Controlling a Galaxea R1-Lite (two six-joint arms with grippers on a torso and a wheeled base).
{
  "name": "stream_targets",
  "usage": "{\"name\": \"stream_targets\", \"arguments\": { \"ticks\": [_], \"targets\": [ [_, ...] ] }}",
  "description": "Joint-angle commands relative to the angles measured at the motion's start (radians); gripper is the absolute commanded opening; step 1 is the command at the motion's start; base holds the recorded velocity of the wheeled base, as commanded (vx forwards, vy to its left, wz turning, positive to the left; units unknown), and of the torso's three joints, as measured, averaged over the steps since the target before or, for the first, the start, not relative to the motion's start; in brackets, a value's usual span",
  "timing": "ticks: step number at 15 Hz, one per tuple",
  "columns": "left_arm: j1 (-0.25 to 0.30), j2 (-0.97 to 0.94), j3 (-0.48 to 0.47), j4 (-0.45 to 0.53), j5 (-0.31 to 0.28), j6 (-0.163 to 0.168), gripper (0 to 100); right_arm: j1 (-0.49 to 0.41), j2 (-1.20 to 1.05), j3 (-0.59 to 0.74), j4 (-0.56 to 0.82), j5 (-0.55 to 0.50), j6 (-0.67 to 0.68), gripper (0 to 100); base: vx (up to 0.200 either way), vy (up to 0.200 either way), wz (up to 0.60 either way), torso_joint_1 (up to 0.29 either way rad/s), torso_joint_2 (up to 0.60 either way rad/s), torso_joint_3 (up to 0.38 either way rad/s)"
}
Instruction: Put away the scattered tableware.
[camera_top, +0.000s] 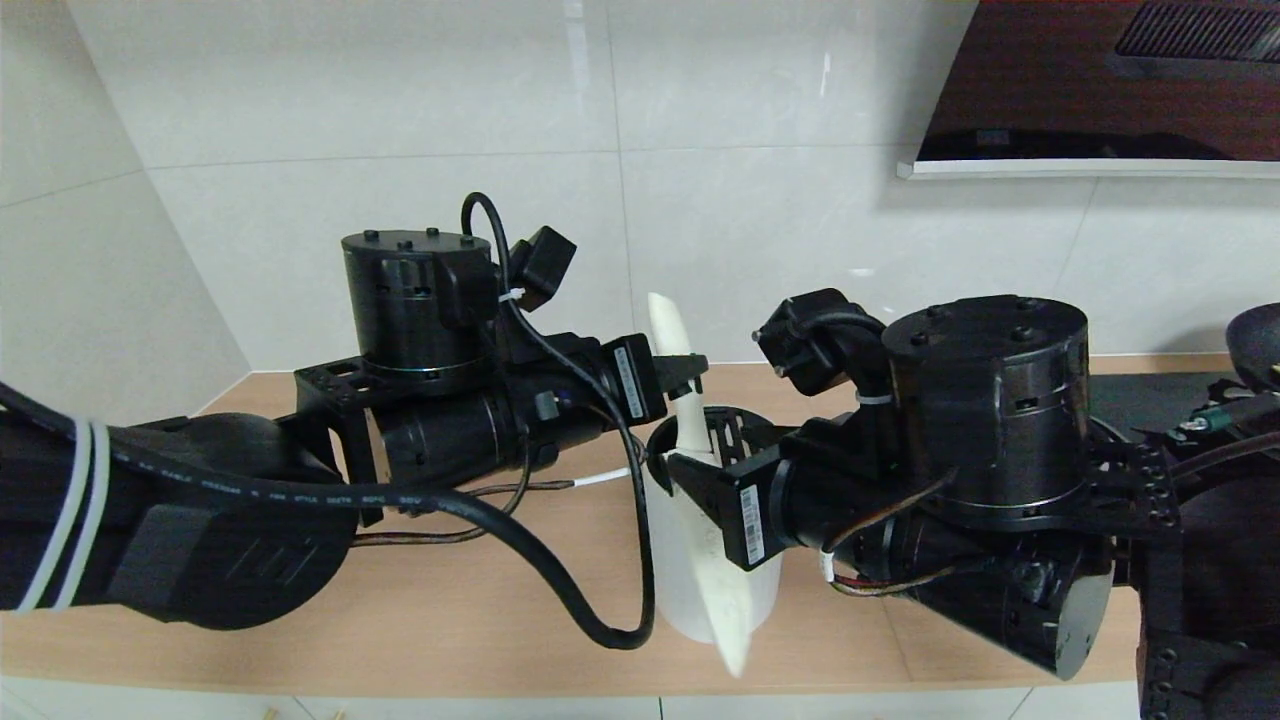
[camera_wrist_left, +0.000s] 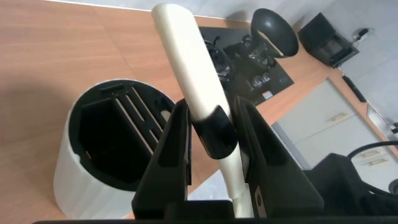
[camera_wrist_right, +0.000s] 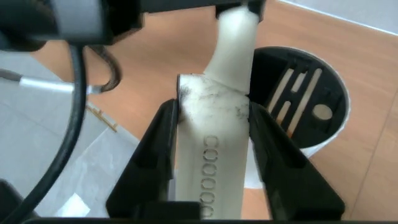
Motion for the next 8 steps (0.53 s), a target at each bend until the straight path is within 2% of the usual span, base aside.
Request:
{"name": "stream_targets", "arguments": {
  "ticks": [1, 5, 8],
  "targets": [
    [-0.001, -0.007, -0.001, -0.022, 0.001, -0.004, 0, 0.004, -0.003, 0.001, 0.005, -0.006, 0.001, 100, 0.0, 0.0, 0.0, 0.0, 0.0, 0.0],
    [0.0, -0.089, 0.002, -0.027, 0.008, -0.005, 0, 0.018, -0.081, 0.006, 0.006, -0.047, -0.003, 100, 0.0, 0.0, 0.0, 0.0, 0.0, 0.0],
    [0.009, -0.177, 0.015, -0.027, 0.021, 0.002, 0, -0.014, -0.188, 0.024, 0.014, -0.047, -0.015, 100, 0.0, 0.0, 0.0, 0.0, 0.0, 0.0]
  ]
}}
